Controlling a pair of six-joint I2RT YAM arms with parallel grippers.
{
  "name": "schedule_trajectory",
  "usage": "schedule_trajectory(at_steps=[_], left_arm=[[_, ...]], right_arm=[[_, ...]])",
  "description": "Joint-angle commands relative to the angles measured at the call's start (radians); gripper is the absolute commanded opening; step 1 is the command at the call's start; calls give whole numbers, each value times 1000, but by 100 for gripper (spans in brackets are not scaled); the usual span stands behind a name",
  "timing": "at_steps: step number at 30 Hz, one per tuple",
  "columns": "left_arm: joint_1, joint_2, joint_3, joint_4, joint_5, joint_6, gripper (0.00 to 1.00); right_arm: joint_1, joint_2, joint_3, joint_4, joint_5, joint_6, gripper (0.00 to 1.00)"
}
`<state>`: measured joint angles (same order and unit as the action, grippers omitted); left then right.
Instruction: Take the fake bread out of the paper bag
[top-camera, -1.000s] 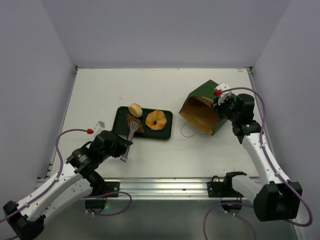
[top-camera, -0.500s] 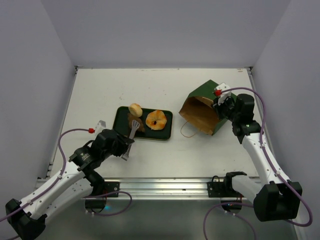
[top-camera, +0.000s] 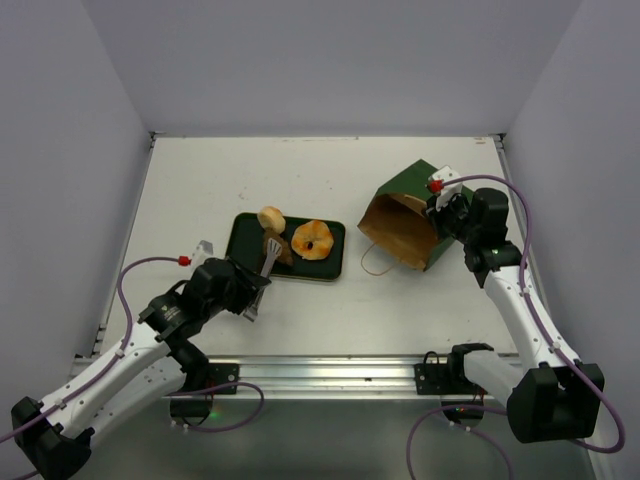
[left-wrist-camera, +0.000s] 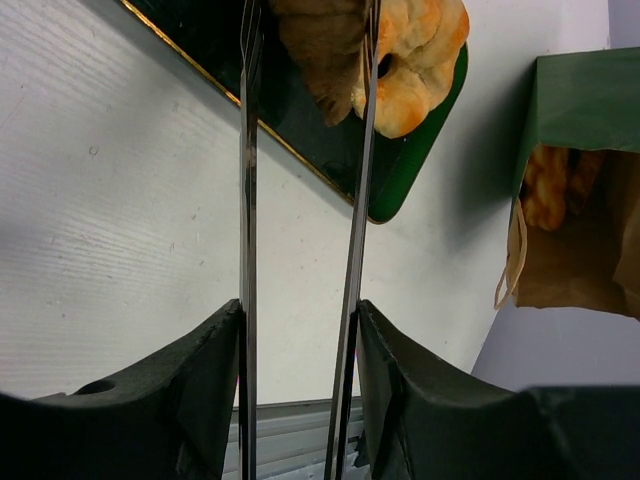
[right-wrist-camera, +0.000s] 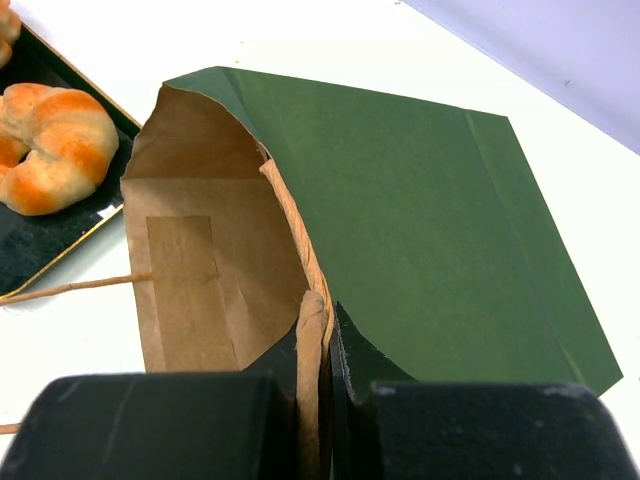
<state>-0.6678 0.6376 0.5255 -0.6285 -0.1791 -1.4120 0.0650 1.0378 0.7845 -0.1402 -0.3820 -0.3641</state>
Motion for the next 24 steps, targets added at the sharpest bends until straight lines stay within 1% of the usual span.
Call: schedule_trajectory(at_steps=[1, 10, 18, 24], left_arm=[[10, -3, 33, 50, -7, 15, 51], [10, -12, 47, 32, 6, 24, 52], [10, -36, 96, -31, 27, 45, 51], [10, -62, 125, -82, 15, 53, 50]], right_arm=[[-4, -21, -2, 50, 25, 11, 0], [-2, -19, -2, 50, 26, 11, 0], [-2, -21, 1, 50, 25, 10, 0], [-2, -21, 1, 48, 25, 10, 0]])
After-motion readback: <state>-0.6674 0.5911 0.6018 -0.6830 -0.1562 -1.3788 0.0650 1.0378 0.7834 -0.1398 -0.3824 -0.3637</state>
